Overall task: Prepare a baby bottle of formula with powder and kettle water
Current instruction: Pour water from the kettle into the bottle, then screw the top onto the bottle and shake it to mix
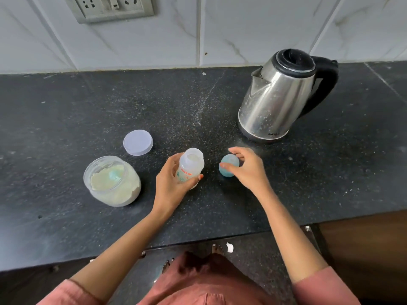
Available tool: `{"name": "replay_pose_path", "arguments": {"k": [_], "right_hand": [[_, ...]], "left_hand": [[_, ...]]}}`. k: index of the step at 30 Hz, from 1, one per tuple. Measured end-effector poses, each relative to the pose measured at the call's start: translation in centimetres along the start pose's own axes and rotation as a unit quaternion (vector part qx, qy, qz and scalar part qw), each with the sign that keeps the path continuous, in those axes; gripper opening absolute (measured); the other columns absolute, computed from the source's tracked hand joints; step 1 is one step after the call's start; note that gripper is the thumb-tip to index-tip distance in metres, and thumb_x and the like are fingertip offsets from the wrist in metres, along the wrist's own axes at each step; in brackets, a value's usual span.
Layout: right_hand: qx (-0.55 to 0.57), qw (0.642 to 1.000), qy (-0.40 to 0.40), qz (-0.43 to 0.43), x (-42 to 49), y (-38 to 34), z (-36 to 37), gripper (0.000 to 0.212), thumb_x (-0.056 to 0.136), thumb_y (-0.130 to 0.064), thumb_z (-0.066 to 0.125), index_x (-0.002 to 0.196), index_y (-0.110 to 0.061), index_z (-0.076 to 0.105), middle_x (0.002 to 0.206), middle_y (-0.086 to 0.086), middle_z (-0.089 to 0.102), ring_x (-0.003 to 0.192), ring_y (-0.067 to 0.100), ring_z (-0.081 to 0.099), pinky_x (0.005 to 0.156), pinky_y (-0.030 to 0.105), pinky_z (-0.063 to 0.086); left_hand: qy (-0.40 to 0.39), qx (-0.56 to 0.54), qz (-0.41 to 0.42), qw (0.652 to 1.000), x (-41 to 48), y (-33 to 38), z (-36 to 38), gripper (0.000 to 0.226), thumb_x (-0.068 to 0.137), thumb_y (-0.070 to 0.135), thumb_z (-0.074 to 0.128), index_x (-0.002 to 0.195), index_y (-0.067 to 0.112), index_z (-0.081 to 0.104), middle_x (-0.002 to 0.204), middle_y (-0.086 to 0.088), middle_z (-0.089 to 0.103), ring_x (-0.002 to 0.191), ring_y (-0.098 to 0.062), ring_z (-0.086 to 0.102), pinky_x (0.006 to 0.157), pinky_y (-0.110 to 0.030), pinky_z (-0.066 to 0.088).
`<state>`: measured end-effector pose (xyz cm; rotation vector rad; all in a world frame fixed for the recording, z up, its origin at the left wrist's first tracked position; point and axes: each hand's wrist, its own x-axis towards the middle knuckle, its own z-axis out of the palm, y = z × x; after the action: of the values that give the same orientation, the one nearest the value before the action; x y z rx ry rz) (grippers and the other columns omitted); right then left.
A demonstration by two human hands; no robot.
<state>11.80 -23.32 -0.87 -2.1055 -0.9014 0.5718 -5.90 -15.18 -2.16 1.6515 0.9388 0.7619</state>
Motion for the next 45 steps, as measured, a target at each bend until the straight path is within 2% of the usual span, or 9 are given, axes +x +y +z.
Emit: {"name": "replay_pose_path", "arguments": {"k": [4, 8, 15, 18, 21, 27, 31, 35, 45], "right_hand": [[-0.087, 0.996, -0.018, -0.004, -0.9, -0.1, 1.6, 0.067, 0.069, -0.026, 0.079, 0.128, -0.017, 0.048, 0.132, 0.003, 0.041, 0.124, 0.022, 0.033, 0.101, 0.028, 0.029], [-0.093, 0.996, 0.011, 0.009, -1.2, 0.1, 2.3, 0.058, 0.078, -0.010, 0.069, 0.130, -0.021, 0.046, 0.131, 0.004, 0.044, 0.124, 0.023, 0.039, 0.100, 0.033, 0.036], [0.038, 0.995, 0.086, -0.013, -2.6, -3.5, 0.1, 0.056, 0.070, -0.009, 0.076, 0.121, -0.019, 0.054, 0.120, -0.003, 0.058, 0.110, 0.014, 0.055, 0.096, 0.029, 0.047], [0.111, 0.990, 0.063, -0.060, -3.5, -6.0, -1.2, 0.054, 0.069, -0.008, 0.077, 0.115, -0.025, 0.057, 0.106, -0.016, 0.059, 0.095, 0.000, 0.059, 0.086, 0.016, 0.050], [0.137, 0.986, 0.023, -0.092, -4.0, -7.6, -1.3, 0.054, 0.068, -0.008, 0.078, 0.112, -0.030, 0.056, 0.103, -0.023, 0.058, 0.092, -0.008, 0.059, 0.084, 0.013, 0.049], [0.075, 0.988, -0.031, -0.132, -4.1, -7.9, 0.8, 0.059, 0.067, -0.005, 0.076, 0.121, -0.019, 0.057, 0.116, -0.007, 0.060, 0.109, 0.009, 0.058, 0.096, 0.032, 0.049], [0.029, 0.989, -0.050, -0.136, -4.0, -7.6, 1.5, 0.062, 0.067, -0.009, 0.074, 0.123, -0.025, 0.054, 0.121, -0.002, 0.059, 0.111, 0.015, 0.057, 0.095, 0.040, 0.049], [-0.023, 0.986, -0.076, -0.149, -4.1, -7.6, 2.0, 0.062, 0.071, -0.011, 0.072, 0.126, -0.029, 0.051, 0.125, -0.004, 0.055, 0.115, 0.014, 0.053, 0.095, 0.041, 0.048], [-0.132, 0.978, -0.060, -0.147, -4.8, -8.2, 1.7, 0.063, 0.073, -0.029, 0.072, 0.128, -0.032, 0.041, 0.124, -0.005, 0.055, 0.105, 0.018, 0.058, 0.084, 0.038, 0.050]], "left_hand": [[-0.013, 0.002, 0.007, 1.000, -0.6, -0.6, -0.4, 0.059, 0.064, 0.013, 0.083, 0.102, 0.041, 0.047, 0.101, 0.026, 0.056, 0.094, 0.019, 0.052, 0.082, -0.005, 0.042], [-0.030, -0.012, 0.005, 0.999, -0.9, -1.5, -0.3, 0.060, 0.064, 0.012, 0.083, 0.101, 0.043, 0.048, 0.104, 0.024, 0.058, 0.097, 0.013, 0.055, 0.085, -0.009, 0.043], [-0.046, -0.040, 0.014, 0.998, -0.9, -2.1, 0.0, 0.059, 0.065, 0.013, 0.083, 0.103, 0.043, 0.049, 0.108, 0.020, 0.060, 0.101, 0.004, 0.057, 0.089, -0.021, 0.047], [-0.053, -0.051, 0.019, 0.997, -0.8, -2.2, 0.1, 0.059, 0.066, 0.014, 0.082, 0.104, 0.043, 0.049, 0.110, 0.018, 0.059, 0.103, 0.001, 0.057, 0.090, -0.022, 0.047], [-0.058, -0.068, 0.017, 0.996, -0.6, -2.1, 0.2, 0.058, 0.065, 0.017, 0.083, 0.106, 0.042, 0.049, 0.112, 0.016, 0.060, 0.104, -0.001, 0.058, 0.089, -0.022, 0.048], [-0.069, -0.085, 0.014, 0.994, -0.3, -2.4, 0.5, 0.057, 0.067, 0.015, 0.082, 0.108, 0.039, 0.049, 0.112, 0.009, 0.061, 0.104, -0.008, 0.060, 0.087, -0.025, 0.050], [-0.075, -0.090, 0.012, 0.993, -0.2, -2.5, 0.6, 0.057, 0.062, 0.031, 0.080, 0.108, 0.040, 0.048, 0.113, 0.008, 0.061, 0.104, -0.008, 0.060, 0.087, -0.022, 0.049], [-0.081, -0.080, 0.019, 0.993, -0.1, -2.7, 0.5, 0.059, 0.068, 0.012, 0.080, 0.110, 0.038, 0.047, 0.113, 0.011, 0.060, 0.104, -0.002, 0.059, 0.085, -0.016, 0.046], [-0.088, -0.053, 0.024, 0.994, 0.0, -3.0, 0.4, 0.062, 0.068, 0.010, 0.080, 0.109, 0.040, 0.044, 0.110, 0.018, 0.058, 0.102, 0.009, 0.055, 0.084, -0.007, 0.042]]}}
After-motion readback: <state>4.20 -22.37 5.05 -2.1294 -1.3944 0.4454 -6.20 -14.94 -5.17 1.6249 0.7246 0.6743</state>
